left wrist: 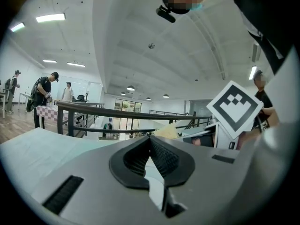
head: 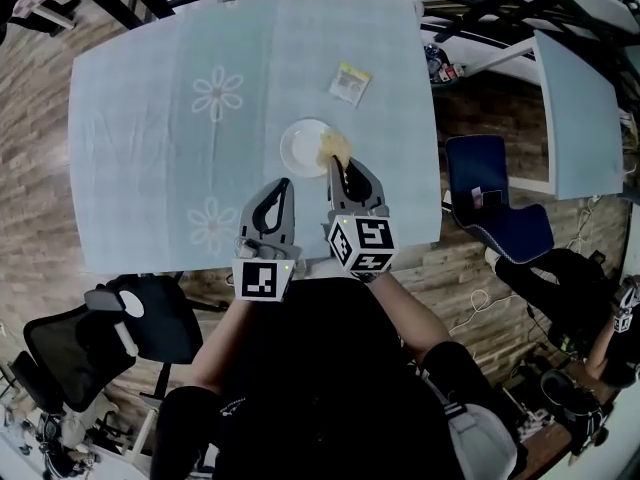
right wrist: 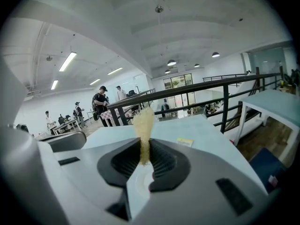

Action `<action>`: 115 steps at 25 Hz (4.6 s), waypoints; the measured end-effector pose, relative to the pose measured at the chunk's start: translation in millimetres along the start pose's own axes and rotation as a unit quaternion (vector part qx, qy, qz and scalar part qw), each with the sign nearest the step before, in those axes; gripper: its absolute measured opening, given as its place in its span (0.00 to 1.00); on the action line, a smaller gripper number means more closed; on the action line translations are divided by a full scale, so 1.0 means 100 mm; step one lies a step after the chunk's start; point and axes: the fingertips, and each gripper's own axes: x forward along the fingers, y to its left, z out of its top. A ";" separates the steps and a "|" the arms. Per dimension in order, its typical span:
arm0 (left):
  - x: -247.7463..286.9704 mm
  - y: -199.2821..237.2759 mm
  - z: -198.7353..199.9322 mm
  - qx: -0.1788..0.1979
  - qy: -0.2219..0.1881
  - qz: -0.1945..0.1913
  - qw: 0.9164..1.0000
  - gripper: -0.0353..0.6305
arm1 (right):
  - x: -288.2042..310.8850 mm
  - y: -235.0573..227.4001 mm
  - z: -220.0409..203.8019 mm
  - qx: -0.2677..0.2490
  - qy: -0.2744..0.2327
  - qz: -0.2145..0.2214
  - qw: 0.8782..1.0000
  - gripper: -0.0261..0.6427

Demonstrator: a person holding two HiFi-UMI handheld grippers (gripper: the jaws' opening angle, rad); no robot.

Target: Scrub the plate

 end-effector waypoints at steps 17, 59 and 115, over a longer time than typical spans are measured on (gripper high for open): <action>0.41 0.33 -0.41 -0.022 0.047 -0.006 0.999 0.07 | 0.94 -0.19 -0.57 0.030 0.092 -0.019 0.995 0.12; 0.52 0.26 -0.53 -0.015 0.062 -0.025 0.998 0.07 | 1.69 -0.52 -1.44 -0.013 0.247 -0.045 0.968 0.12; 0.10 0.32 -0.47 -0.011 0.042 0.016 0.999 0.07 | 1.36 0.07 -1.52 -0.022 0.247 0.032 0.968 0.12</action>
